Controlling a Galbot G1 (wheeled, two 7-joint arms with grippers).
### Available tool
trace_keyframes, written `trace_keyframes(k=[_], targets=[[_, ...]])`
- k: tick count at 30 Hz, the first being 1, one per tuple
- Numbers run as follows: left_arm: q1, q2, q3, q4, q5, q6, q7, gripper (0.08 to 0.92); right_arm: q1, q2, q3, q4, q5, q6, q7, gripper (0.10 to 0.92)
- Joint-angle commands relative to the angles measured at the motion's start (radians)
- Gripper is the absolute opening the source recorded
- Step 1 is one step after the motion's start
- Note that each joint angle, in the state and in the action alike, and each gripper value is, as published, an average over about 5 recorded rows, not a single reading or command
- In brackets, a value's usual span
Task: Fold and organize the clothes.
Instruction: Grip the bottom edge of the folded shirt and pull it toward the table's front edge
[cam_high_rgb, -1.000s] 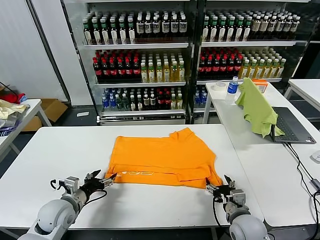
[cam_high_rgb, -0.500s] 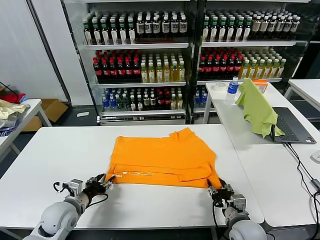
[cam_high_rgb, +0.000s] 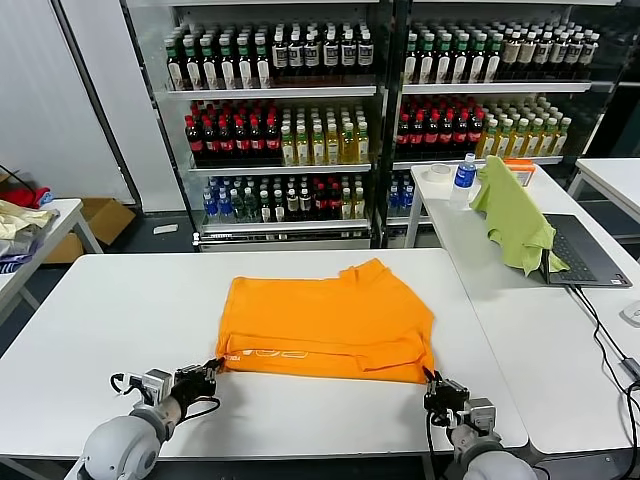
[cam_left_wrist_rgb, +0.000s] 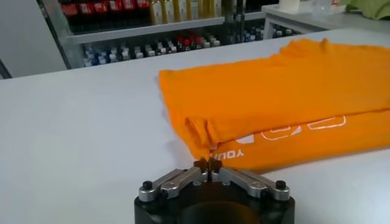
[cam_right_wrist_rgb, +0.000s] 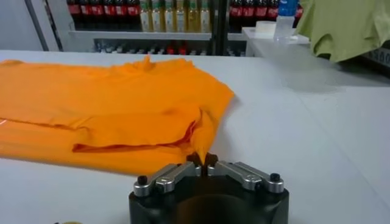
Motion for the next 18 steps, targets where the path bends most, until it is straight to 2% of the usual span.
trace_keyframes(k=[1, 10, 18], targets=[[0.207, 0.016, -0.078, -0.179, 0.043, 0.007, -0.002, 0.080, -0.121, -0.007, 0.021, 0.116, -0.025, 0.007, -0.008, 0.127], [0.319, 0.031, -0.133, -0.270, 0.087, 0.010, 0.002, 0.080, -0.186, -0.008, 0.021, 0.165, -0.065, 0.012, -0.021, 0.127], [0.399, 0.022, -0.169, -0.295, 0.145, 0.011, 0.019, 0.080, -0.242, 0.014, 0.020, 0.191, -0.103, 0.047, -0.019, 0.127]])
